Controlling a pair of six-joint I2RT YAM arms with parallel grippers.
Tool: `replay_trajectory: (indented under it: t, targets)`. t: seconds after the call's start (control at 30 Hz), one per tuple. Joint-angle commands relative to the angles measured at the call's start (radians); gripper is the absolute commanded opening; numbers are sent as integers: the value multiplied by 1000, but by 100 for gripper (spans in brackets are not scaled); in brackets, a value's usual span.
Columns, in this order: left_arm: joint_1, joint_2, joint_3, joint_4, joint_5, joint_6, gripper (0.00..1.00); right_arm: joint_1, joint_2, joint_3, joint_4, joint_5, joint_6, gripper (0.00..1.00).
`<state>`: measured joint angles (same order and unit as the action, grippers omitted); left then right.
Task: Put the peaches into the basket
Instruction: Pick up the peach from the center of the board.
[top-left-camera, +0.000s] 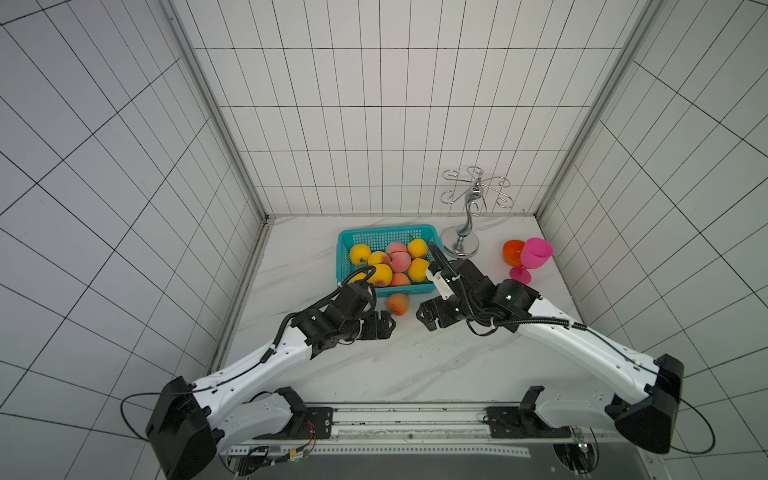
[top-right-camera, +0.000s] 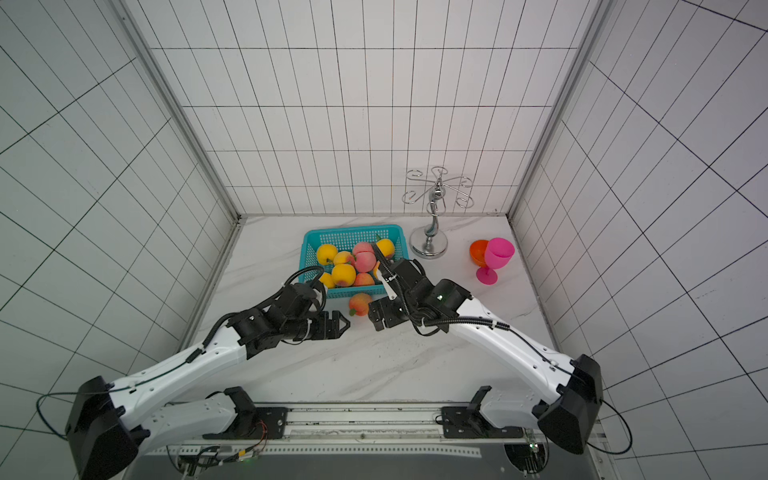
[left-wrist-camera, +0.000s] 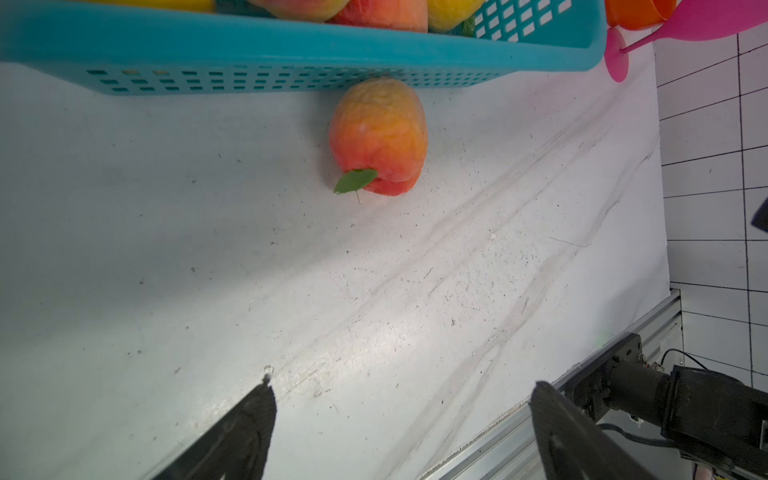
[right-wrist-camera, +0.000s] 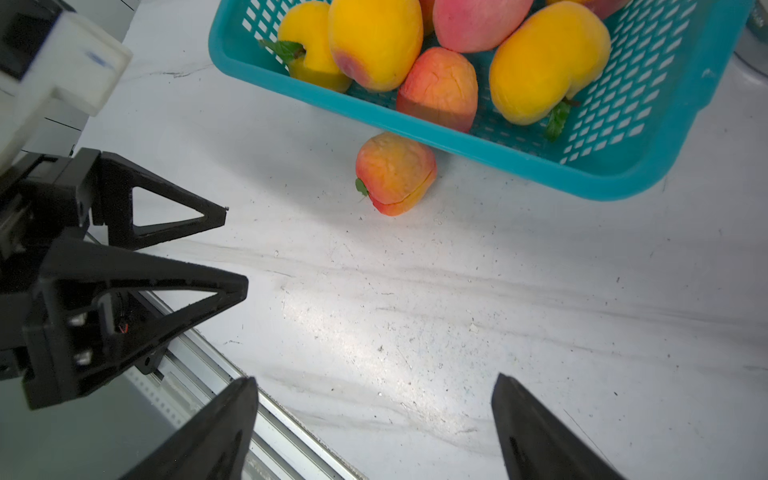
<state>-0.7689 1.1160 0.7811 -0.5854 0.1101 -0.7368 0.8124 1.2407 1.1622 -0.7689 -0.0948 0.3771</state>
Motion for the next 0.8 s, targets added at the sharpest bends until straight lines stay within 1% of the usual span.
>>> replay_trajectory:
  t: [0.0,0.13,0.23,0.43,0.57,0.77]
  targets:
    - [-47,27,-12,151,-144,-63,94,-51,-67,-48,31,-109,-46,92]
    - [-97,95,-20,233,-259,-73,94,-105,-120,-96,32,-178,-64,92]
    - [-112,153,-40,323,-283,-72,94,-131,-156,-123,26,-213,-70,92]
    - [-116,281,-22,409,-334,-54,94,-175,-188,-118,-32,-251,-96,92]
    - [-116,354,8,438,-344,-10,94,-184,-190,-114,-47,-246,-74,92]
    - [-112,436,19,488,-394,31,94,-191,-216,-96,-107,-184,-70,92]
